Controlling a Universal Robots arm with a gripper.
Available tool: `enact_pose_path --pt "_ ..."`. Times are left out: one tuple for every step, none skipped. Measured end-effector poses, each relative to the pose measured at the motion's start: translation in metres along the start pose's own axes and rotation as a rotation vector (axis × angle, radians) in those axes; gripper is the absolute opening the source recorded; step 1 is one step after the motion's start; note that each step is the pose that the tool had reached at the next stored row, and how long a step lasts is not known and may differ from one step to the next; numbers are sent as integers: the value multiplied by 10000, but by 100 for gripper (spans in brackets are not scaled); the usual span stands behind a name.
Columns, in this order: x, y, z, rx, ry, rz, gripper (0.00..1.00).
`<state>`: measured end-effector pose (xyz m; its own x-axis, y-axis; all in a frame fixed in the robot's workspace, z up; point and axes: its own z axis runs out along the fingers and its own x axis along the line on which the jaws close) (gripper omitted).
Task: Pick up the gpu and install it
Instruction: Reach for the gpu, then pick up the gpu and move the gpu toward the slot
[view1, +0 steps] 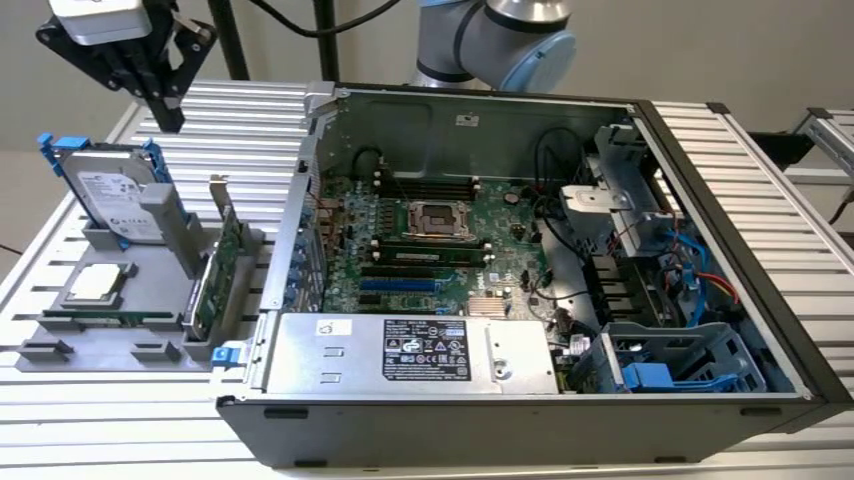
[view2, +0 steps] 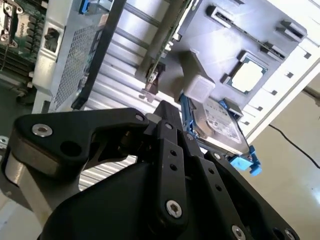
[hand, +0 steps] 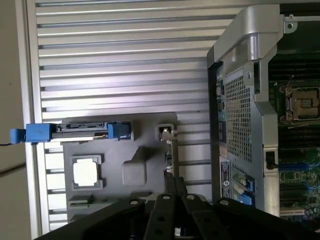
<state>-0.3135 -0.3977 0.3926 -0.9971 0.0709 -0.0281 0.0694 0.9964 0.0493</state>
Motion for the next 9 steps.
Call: enact_pose_path --pt "-1 -31 0 0 -1 -1 0" --pt "-2 -65 -1 0 -1 -1 0" --pt "-4 -100 -1 -1 -1 -2 0" --pt "-6 -136 -2 -1 0 -3 0" --pt "-8 -173 -3 0 0 -4 0" --pt "-10 -212 -3 -1 -1 -5 0" --pt "-12 -249 -4 -1 -1 -5 0" --pt "-14 -288 -5 -1 -1 -4 0" --pt "-17 -327 -6 0 0 -4 0"
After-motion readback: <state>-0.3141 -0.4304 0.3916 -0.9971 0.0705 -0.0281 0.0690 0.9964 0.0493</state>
